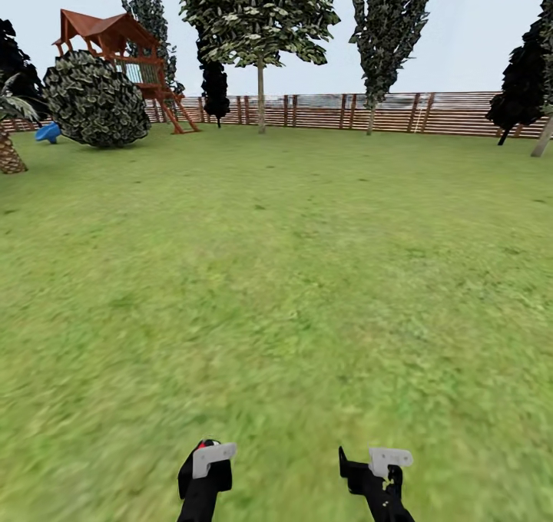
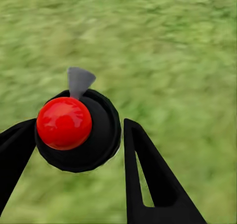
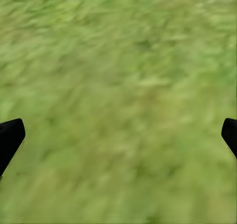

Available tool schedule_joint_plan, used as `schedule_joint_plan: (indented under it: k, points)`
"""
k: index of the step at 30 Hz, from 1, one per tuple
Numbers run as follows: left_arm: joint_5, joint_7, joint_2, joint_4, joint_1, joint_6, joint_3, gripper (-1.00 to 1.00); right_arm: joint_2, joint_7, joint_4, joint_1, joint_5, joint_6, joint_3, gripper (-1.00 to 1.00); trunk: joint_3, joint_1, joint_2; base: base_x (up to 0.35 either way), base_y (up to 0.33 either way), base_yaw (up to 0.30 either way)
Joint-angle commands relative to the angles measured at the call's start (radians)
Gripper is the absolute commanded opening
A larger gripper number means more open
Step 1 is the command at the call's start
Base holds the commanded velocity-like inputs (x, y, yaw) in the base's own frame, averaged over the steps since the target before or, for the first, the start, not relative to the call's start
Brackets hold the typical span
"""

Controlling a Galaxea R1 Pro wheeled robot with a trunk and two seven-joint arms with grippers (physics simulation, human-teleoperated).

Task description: In the garden, pick up the pesticide atomizer on the floor and spray pesticide onto both trees until each tree trunk is fully covered.

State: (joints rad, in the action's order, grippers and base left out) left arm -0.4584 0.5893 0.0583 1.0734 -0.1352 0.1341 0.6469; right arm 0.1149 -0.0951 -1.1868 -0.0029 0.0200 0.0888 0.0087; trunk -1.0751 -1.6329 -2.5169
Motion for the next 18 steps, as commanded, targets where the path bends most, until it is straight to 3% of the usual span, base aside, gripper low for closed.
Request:
schedule_joint_plan:
  k: [1, 18]
  points:
    - [-0.009, 0.006, 0.001, -0.001, -0.001, 0.007, 0.005, -1.00, 0.000, -0.003, -0.002, 0.000, 0.002, 0.006, 0.001, 1.00, -0.001, 0.000, 0.000, 0.335, 0.000, 0.000]
    - [-0.008, 0.006, 0.002, 0.001, -0.001, 0.007, 0.005, -1.00, 0.000, -0.002, -0.001, 0.000, 0.002, 0.006, 0.002, 1.00, -0.001, 0.000, 0.000, 0.335, 0.000, 0.000]
